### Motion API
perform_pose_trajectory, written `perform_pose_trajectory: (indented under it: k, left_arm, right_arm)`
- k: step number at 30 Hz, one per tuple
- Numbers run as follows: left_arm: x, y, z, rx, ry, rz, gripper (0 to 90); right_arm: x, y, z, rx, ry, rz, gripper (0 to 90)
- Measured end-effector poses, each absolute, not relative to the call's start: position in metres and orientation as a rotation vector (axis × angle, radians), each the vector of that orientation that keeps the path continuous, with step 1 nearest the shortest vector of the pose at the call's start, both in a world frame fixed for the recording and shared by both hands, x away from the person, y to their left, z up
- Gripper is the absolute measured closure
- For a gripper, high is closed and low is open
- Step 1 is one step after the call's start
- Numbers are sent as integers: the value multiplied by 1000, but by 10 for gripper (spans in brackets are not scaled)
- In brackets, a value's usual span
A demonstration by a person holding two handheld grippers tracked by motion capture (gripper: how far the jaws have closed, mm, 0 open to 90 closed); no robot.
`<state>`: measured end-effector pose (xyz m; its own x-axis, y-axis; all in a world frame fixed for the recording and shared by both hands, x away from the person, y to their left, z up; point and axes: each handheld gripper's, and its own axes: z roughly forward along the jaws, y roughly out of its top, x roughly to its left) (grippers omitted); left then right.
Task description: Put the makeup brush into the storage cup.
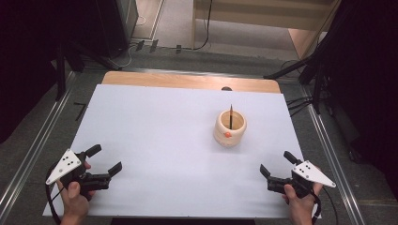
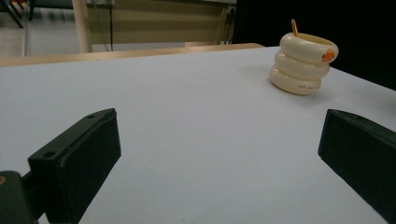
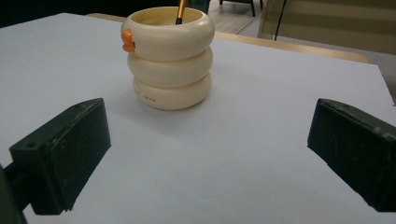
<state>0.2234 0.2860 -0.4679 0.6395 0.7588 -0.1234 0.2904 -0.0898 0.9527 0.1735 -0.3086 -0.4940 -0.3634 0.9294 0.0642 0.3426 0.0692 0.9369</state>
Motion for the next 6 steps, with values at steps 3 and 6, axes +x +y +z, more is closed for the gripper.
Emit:
perform_pose_trajectory:
  k: [3,6]
  left_arm:
    - [224,285,-468,1665,873,488,0]
    - [224,284,-469,1671,873,489,0]
  right_arm:
    - [174,-307,-494,1259,1773,1291,0]
    - [175,-306,-494,1259,1772,1289,0]
